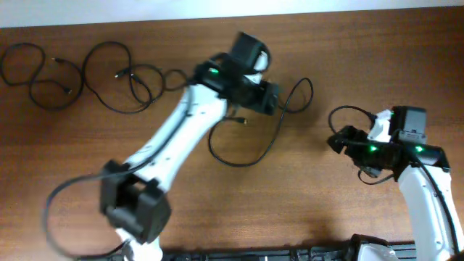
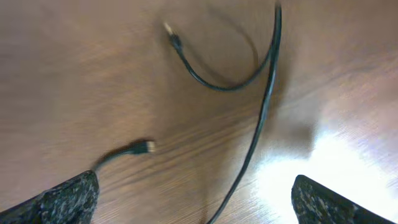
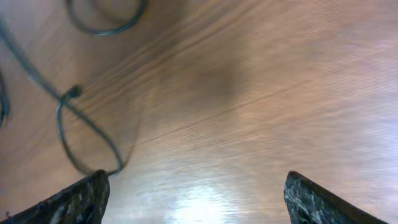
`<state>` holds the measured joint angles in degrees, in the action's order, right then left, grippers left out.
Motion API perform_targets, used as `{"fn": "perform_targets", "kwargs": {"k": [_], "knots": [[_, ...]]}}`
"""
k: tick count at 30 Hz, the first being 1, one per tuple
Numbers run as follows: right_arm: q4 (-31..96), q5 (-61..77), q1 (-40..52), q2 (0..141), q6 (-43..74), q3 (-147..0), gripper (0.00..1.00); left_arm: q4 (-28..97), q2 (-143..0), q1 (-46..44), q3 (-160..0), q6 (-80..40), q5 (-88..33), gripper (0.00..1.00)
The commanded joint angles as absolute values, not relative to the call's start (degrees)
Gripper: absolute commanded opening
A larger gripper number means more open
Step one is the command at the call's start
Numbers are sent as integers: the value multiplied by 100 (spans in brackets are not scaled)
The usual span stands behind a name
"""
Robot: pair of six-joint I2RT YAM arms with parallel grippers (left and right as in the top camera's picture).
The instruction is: Untangle cables
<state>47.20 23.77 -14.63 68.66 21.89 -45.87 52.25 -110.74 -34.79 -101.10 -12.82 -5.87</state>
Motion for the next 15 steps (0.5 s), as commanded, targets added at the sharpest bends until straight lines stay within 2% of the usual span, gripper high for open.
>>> {"fn": "perform_targets", "kwargs": {"k": [1, 4, 5, 9, 11, 14, 15], "knots": [[4840, 2171, -1831, 6792, 2123, -4639, 89, 5146, -11692, -3924, -10101, -1168, -661, 96], [4919, 2075, -1920, 6792, 2126, -4639, 98, 4936, -11848, -4252, -10101, -1166, -779, 95], [4934, 2040, -1918, 6792, 2126, -4639, 99, 4866, -11893, -4335, -10101, -1168, -600, 92], [5037, 2029, -1914, 6796, 2128, -4630, 99, 4482, -12217, -4628, -10101, -1168, 38, 88], [5159, 2029, -1914, 6796, 2126, -4630, 99, 4359, -12425, -4683, -10101, -1199, 25, 73], [5188, 2027, -1916, 6796, 2126, -4630, 99, 4333, -12558, -4709, -10101, -1232, 23, 44], [5186, 2027, -1916, 6796, 2128, -4630, 99, 4329, -12556, -4709, -10106, -1229, 25, 28]]}}
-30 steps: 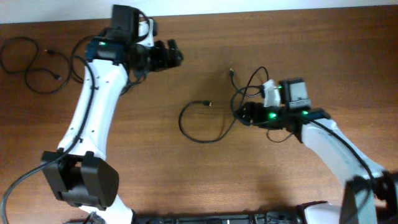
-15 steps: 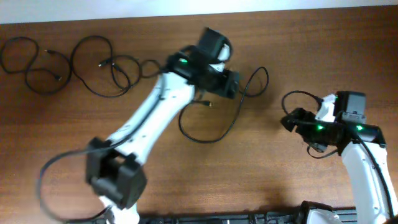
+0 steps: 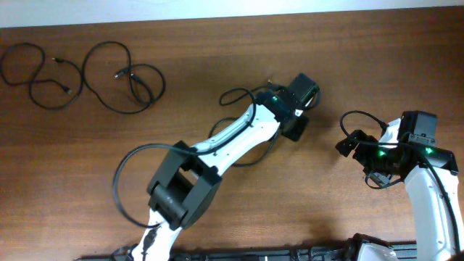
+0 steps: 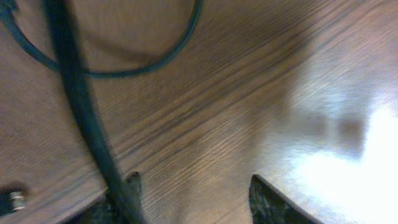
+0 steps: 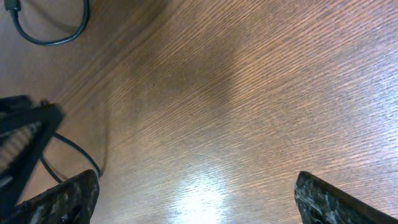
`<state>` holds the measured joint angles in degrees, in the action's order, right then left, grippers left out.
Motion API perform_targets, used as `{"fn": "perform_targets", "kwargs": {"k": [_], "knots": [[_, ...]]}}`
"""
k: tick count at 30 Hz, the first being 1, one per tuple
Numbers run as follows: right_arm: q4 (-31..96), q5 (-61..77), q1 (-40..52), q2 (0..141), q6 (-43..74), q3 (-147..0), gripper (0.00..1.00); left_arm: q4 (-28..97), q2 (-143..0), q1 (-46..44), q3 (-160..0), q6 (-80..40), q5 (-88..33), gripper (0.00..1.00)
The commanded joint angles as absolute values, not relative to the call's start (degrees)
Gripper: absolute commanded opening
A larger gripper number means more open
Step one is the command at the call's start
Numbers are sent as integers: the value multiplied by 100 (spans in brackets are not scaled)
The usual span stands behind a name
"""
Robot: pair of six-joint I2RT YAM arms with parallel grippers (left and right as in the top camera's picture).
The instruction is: Untangle cables
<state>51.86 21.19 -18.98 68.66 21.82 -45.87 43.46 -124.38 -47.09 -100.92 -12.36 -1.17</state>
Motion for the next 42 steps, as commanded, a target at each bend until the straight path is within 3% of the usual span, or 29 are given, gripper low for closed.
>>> {"fn": "perform_targets", "kwargs": {"k": [1, 2, 3, 17, 34, 42], "knots": [[5186, 2027, -1916, 6796, 2128, -4630, 99, 4331, -12536, -4709, -10138, -1229, 27, 11], [5186, 2027, -1916, 6796, 2128, -4630, 98, 4331, -12534, -4707, -10182, -1227, 32, 1], [5186, 2027, -1916, 6796, 2128, -4630, 99, 4351, -12534, -4692, -10287, -1227, 47, 0], [5186, 2027, -1916, 6796, 2128, -4630, 99, 5452, -12501, -4362, -12790, -1227, 49, 0], [5186, 2027, -1916, 6796, 2128, -4630, 99, 8680, -12243, -2928, -16789, -1229, 434, 0], [5186, 2027, -1916, 6796, 2128, -4630, 99, 9194, -11834, -2460, -17172, -1540, 1328, 0]]}}
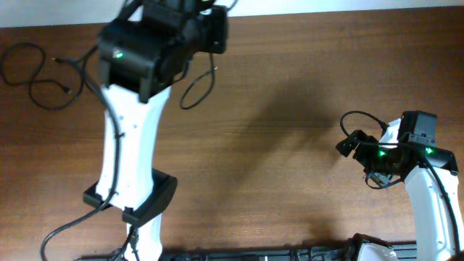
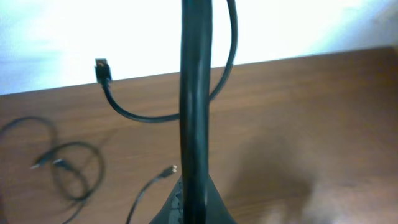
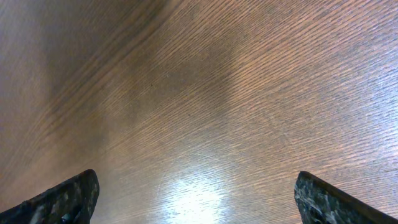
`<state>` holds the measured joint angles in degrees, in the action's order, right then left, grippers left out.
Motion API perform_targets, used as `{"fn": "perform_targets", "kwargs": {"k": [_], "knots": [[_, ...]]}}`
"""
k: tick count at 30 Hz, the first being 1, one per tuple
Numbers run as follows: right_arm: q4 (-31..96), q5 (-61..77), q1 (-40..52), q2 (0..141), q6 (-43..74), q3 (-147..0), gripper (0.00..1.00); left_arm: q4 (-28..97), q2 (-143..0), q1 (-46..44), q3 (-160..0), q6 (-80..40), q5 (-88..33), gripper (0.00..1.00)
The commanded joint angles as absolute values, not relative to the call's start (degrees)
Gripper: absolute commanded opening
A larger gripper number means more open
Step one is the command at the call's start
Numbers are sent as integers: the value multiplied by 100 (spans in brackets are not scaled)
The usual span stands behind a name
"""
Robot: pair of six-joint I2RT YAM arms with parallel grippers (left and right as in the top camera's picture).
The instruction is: Untangle cables
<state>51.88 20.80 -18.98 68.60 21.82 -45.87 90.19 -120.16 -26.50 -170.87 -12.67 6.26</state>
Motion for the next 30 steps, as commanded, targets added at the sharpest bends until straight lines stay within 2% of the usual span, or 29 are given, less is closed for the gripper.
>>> {"fn": "perform_targets", "kwargs": {"k": [1, 5, 19, 30], "knots": [[5186, 2029, -1916, 6796, 2126, -4630, 99, 9321, -11826, -2414, -17172, -1778, 1584, 0], [5186, 2027, -1916, 6796, 2128, -4630, 99, 9671, -11826, -2126, -17168, -2397, 2298, 0], [5186, 2027, -1916, 6796, 2128, -4630, 99, 9673, -11826, -945, -16894, -2482, 2327, 0], [5186, 2027, -1916, 6796, 2128, -4630, 99, 9673, -11826, 60, -15144, -2985, 2670, 0]]}}
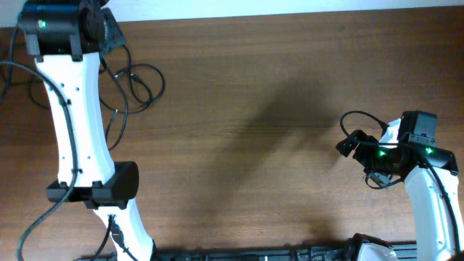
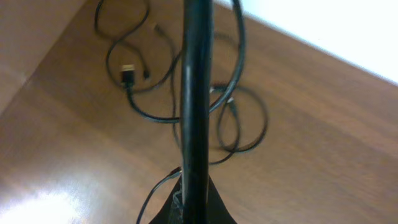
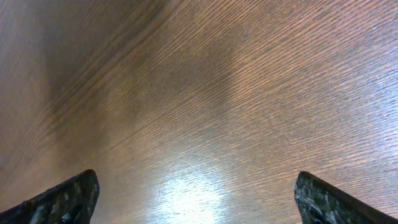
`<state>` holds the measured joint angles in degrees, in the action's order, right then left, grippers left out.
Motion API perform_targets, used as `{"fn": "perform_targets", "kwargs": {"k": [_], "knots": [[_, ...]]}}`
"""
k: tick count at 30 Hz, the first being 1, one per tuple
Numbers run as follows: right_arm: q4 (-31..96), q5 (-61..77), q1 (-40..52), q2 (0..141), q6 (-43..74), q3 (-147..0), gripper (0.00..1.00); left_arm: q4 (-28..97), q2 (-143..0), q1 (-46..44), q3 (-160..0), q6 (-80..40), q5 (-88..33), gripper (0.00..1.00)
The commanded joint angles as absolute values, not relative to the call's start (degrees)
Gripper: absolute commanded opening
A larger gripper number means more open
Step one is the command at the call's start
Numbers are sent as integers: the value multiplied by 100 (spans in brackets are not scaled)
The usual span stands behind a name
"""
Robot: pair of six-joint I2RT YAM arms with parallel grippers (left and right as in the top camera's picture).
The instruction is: Untangle cables
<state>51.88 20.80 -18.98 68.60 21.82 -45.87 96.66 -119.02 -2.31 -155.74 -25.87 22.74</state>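
Observation:
My left gripper (image 2: 194,202) is shut on a thick black cable (image 2: 196,93) that runs straight up the middle of the left wrist view. It hangs high over the table's back left corner (image 1: 109,32). Beneath it lie thin black cables in overlapping loops (image 2: 239,121), one ending in a USB plug (image 2: 127,74). The overhead view shows those loops (image 1: 148,87) by the left arm, with a strand trailing down (image 1: 116,123). My right gripper (image 3: 199,199) is open over bare wood at the right side (image 1: 346,143).
The white left arm (image 1: 72,130) stretches from its base at the front to the back left corner. The table's back edge (image 1: 290,13) meets a white wall. The right arm's own wiring loops (image 1: 360,116) beside its wrist.
My left arm has moved from the back, left of centre, to the far back left corner with the black cable still gripped. The cable pile now lies under it. The right arm has not moved.
My left gripper was open above a cable in the middle of the table, then narrowed round it nearer the right arm. Later it held the cable high at the back, the middle left bare. Now it holds it over the left pile. The right gripper stayed open.

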Motion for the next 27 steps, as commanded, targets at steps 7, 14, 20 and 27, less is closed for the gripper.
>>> {"fn": "perform_targets", "kwargs": {"k": [7, 14, 20, 27], "knots": [[5186, 2029, -1916, 6796, 2128, -4630, 99, 9673, -11826, 1081, -14886, -3415, 2676, 0], [5186, 2027, -1916, 6796, 2128, -4630, 99, 9673, -11826, 2217, -13531, -5037, 2467, 0], [5186, 2027, -1916, 6796, 2128, -4630, 99, 9655, -11826, 2982, -11760, -6729, 2143, 0], [5186, 2029, -1916, 6796, 2128, -4630, 99, 7693, -11826, 3468, -9476, -7607, 943, 0]]}}
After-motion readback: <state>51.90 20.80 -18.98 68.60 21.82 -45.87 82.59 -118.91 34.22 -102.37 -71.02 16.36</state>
